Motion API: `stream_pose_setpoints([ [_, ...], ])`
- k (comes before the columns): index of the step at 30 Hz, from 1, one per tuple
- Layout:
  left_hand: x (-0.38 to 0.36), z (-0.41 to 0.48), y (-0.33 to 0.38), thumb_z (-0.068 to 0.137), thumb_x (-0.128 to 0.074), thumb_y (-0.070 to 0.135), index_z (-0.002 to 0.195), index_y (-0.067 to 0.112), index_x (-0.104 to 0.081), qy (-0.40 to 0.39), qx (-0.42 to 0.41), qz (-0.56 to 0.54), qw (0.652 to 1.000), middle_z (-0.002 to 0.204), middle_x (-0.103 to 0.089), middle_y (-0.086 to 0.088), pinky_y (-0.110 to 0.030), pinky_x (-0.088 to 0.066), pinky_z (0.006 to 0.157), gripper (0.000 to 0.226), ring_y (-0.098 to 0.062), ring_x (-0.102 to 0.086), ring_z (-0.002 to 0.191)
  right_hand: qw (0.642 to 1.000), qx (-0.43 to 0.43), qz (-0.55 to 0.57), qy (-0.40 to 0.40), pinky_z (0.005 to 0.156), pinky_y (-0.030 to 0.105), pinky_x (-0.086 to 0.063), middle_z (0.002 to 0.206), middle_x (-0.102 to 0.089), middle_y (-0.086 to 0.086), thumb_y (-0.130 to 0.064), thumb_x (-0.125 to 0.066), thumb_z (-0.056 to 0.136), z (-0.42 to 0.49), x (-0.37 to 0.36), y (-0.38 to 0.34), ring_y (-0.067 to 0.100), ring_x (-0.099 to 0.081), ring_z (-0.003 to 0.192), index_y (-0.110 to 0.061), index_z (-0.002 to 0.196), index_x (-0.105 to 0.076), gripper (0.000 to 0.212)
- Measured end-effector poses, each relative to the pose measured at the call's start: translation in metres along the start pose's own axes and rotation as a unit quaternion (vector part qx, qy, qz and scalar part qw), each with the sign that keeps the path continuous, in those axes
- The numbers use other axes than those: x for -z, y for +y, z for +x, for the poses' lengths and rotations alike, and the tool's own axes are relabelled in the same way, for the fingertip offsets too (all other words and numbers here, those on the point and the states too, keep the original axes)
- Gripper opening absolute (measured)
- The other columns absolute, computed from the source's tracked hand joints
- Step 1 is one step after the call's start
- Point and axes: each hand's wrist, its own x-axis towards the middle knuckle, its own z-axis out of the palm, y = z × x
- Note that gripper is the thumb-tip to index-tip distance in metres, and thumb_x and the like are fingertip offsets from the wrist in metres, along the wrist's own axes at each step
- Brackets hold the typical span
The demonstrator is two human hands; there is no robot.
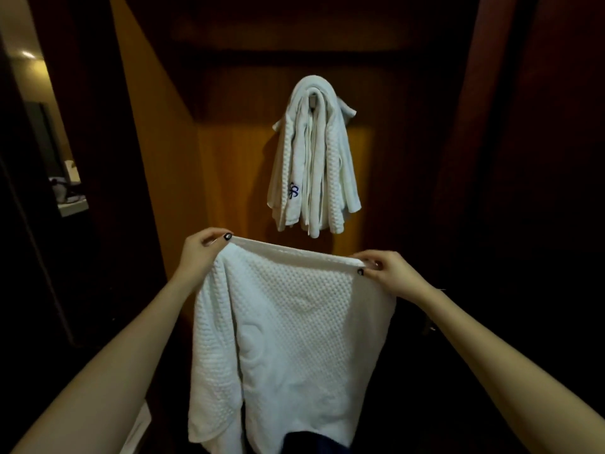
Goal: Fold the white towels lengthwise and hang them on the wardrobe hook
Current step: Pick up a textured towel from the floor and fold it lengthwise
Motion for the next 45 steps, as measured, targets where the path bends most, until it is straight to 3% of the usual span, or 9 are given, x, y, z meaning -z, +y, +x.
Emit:
stream_pose_setpoints([
  [5, -0.001, 0.006, 0.013, 0.092, -0.060, 0.012, 0.133, 0.029, -0.046, -0.101, 0.032, 0.038, 0.994, 0.063, -0.054, -0.003, -0.017, -0.045, 0.055, 0.047, -0.010, -0.053, 0.058, 0.989, 0.039, 0.115, 0.086, 0.098, 0.022, -0.043, 0.113, -0.068, -0.009, -0.008, -0.059, 0.093, 0.039, 0.021, -0.044, 0.002, -0.059, 0.111, -0.022, 0.111, -0.073, 0.026],
  [9, -0.035, 0.007, 0.052, 0.089, -0.060, 0.001, 0.141, 0.017, -0.037, -0.188, 0.022, -0.013, 0.982, 0.090, -0.064, -0.006, -0.017, -0.050, 0.074, 0.059, -0.010, -0.062, 0.082, 0.992, 0.093, 0.086, -0.002, 0.083, 0.004, -0.042, 0.099, -0.069, -0.012, -0.007, -0.062, 0.092, 0.063, 0.013, -0.090, -0.011, -0.061, 0.092, -0.014, 0.107, -0.074, 0.020],
  [12, -0.069, -0.001, 0.065, 0.086, -0.061, -0.004, 0.136, 0.022, -0.038, -0.274, 0.030, -0.085, 0.957, 0.103, -0.066, -0.004, -0.013, -0.050, 0.075, 0.060, 0.003, -0.064, 0.085, 0.990, 0.115, 0.082, -0.013, 0.085, 0.020, -0.048, 0.098, -0.071, 0.000, -0.004, -0.064, 0.090, 0.068, -0.005, -0.099, 0.009, -0.066, 0.094, -0.006, 0.101, -0.070, 0.012],
  [15, -0.098, -0.009, 0.055, 0.087, -0.064, 0.003, 0.136, 0.025, -0.042, -0.315, 0.080, -0.086, 0.942, 0.111, -0.063, 0.002, -0.012, -0.043, 0.064, 0.058, 0.009, -0.059, 0.080, 0.977, 0.075, 0.194, 0.053, 0.066, 0.025, -0.045, 0.079, -0.063, 0.001, 0.000, -0.067, 0.086, 0.064, 0.001, -0.092, 0.008, -0.060, 0.070, -0.010, 0.091, -0.059, 0.014],
  [19, -0.134, -0.006, 0.057, 0.083, -0.067, -0.001, 0.114, 0.022, -0.056, -0.282, 0.035, -0.137, 0.949, 0.110, -0.064, 0.004, -0.012, -0.047, 0.077, 0.040, 0.002, -0.060, 0.096, 0.963, 0.033, 0.253, 0.088, 0.053, 0.026, -0.042, 0.065, -0.057, 0.007, 0.000, -0.071, 0.083, 0.061, 0.026, -0.085, 0.014, -0.051, 0.055, -0.013, 0.091, -0.053, 0.024],
  [27, -0.180, 0.008, 0.085, 0.083, -0.069, 0.002, 0.082, 0.019, -0.062, -0.184, -0.043, -0.166, 0.968, 0.070, -0.054, 0.002, -0.011, -0.044, 0.062, 0.018, 0.000, -0.053, 0.063, 0.960, 0.007, 0.230, 0.161, 0.063, 0.033, -0.044, 0.073, -0.058, 0.013, 0.000, -0.072, 0.082, 0.046, 0.062, -0.052, 0.022, -0.055, 0.068, -0.006, 0.108, -0.054, 0.032],
  [38, -0.207, 0.036, 0.099, 0.085, -0.067, 0.002, 0.076, 0.021, -0.062, -0.137, -0.095, -0.155, 0.974, 0.078, -0.060, -0.004, -0.020, -0.045, 0.070, 0.021, -0.011, -0.057, 0.075, 0.946, -0.113, 0.203, 0.227, 0.075, 0.027, -0.053, 0.097, -0.063, 0.003, -0.023, -0.080, 0.078, 0.022, 0.050, -0.012, 0.015, -0.063, 0.089, -0.016, 0.132, -0.050, 0.062],
  [42, -0.198, 0.049, 0.099, 0.086, -0.065, 0.003, 0.078, 0.019, -0.062, -0.095, -0.101, -0.182, 0.973, 0.078, -0.062, 0.001, -0.015, -0.047, 0.069, 0.018, 0.000, -0.058, 0.071, 0.908, -0.126, 0.325, 0.233, 0.069, 0.023, -0.053, 0.082, -0.072, 0.003, -0.016, -0.076, 0.082, 0.021, 0.035, -0.012, 0.010, -0.069, 0.080, -0.024, 0.145, -0.030, 0.079],
  [45, -0.184, 0.060, 0.093, 0.087, -0.065, 0.004, 0.080, 0.017, -0.062, -0.086, -0.101, -0.188, 0.973, 0.079, -0.061, 0.001, -0.015, -0.046, 0.068, 0.015, -0.003, -0.057, 0.073, 0.902, -0.087, 0.336, 0.256, 0.066, 0.021, -0.053, 0.075, -0.069, 0.002, -0.007, -0.073, 0.083, 0.026, 0.024, -0.018, 0.008, -0.067, 0.076, -0.025, 0.137, -0.040, 0.065],
])
